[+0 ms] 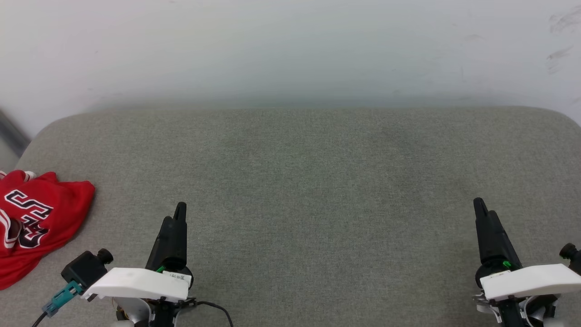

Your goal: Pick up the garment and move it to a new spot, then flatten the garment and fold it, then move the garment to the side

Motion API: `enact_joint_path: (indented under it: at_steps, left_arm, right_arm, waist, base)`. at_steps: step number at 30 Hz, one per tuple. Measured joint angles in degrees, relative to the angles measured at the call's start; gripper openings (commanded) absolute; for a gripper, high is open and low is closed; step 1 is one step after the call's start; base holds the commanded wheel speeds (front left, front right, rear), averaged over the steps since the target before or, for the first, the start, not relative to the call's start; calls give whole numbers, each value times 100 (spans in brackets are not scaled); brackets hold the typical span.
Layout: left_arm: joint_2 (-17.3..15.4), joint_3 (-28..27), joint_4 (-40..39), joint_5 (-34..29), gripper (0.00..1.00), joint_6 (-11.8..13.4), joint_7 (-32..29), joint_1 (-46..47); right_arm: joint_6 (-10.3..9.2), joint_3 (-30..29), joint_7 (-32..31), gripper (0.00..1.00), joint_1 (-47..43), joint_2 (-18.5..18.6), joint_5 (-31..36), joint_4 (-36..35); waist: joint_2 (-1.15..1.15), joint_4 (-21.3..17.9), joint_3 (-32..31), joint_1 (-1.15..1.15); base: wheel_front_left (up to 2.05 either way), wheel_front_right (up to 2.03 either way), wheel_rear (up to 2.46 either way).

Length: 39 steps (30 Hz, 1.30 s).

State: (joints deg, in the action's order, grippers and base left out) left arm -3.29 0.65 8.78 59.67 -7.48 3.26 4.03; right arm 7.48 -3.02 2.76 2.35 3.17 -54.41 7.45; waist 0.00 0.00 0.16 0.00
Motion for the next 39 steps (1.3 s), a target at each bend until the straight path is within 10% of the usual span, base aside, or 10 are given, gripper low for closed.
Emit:
enact_joint_path:
  at_steps: [39]
  left_arm:
    - [-127, 157, 73, -3677, 100, 151, 637, -27]
  right_arm:
    - [1, 115, 24, 100, -32, -19, 3572, -458]
  waist:
    - [0, -43, 16, 0]
  base:
    - [0, 0, 0]
